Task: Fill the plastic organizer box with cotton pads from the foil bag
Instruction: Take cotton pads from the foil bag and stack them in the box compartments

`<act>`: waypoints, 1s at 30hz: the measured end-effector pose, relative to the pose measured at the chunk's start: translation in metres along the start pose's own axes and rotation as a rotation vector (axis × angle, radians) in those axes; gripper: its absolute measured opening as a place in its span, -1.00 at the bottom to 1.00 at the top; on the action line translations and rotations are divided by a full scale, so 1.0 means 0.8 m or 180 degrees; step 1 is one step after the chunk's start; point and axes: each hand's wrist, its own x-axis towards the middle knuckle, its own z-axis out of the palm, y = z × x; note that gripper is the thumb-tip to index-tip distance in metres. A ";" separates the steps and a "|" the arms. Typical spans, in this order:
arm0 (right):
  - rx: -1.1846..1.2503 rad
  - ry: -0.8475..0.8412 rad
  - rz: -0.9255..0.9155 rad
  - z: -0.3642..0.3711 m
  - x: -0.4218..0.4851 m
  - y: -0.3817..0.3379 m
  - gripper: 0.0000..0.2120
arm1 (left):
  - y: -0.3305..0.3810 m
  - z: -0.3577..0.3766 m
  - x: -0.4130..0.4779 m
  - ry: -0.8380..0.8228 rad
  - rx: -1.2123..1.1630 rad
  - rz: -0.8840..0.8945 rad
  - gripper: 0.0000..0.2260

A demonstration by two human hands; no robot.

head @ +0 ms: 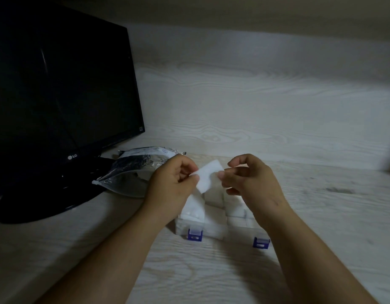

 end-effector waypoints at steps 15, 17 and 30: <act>-0.0317 -0.0048 0.0094 0.000 0.003 0.003 -0.83 | -0.009 0.005 -0.002 -0.0436 0.0368 0.0205 -0.80; -0.0284 -0.0197 0.0276 -0.001 0.002 0.002 -0.85 | -0.008 0.005 -0.002 -0.0401 0.0318 0.0160 -0.77; -0.1431 -0.0611 0.0640 -0.005 0.002 0.002 -0.92 | -0.021 0.012 -0.007 -0.0871 0.1392 0.0386 -0.82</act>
